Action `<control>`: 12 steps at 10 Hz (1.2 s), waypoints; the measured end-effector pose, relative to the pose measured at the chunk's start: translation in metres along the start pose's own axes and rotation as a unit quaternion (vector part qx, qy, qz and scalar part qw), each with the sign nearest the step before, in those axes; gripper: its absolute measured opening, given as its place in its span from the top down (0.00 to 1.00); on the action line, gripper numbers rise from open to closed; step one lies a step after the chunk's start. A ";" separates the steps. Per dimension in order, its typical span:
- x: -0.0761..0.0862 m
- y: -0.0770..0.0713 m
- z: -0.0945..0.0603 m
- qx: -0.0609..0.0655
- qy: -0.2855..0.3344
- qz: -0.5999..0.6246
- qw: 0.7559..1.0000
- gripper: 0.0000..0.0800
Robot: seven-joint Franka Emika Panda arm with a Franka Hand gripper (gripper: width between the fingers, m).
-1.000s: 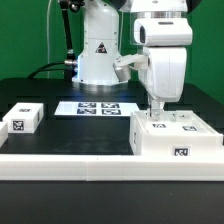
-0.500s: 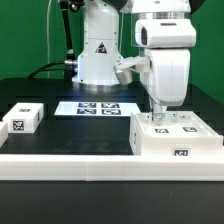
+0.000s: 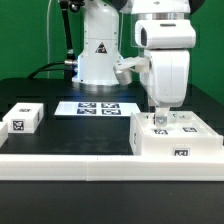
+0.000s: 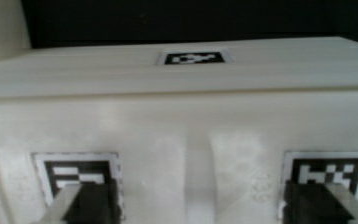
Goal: Assemble cabinet
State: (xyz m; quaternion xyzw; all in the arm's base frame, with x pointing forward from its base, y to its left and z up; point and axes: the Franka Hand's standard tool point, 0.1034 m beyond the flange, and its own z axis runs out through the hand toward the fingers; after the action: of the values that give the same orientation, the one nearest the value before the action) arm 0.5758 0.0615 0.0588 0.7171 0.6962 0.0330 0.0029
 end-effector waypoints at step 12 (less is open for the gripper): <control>0.002 -0.054 -0.022 -0.029 0.008 0.158 0.987 0.00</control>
Offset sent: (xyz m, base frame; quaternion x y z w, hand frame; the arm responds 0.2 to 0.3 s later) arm 0.0000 0.0000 0.0000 0.0000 0.0000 0.0000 1.0000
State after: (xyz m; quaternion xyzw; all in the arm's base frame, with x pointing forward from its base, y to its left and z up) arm 0.5213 0.0639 0.0776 0.8177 0.5726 0.0586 0.0126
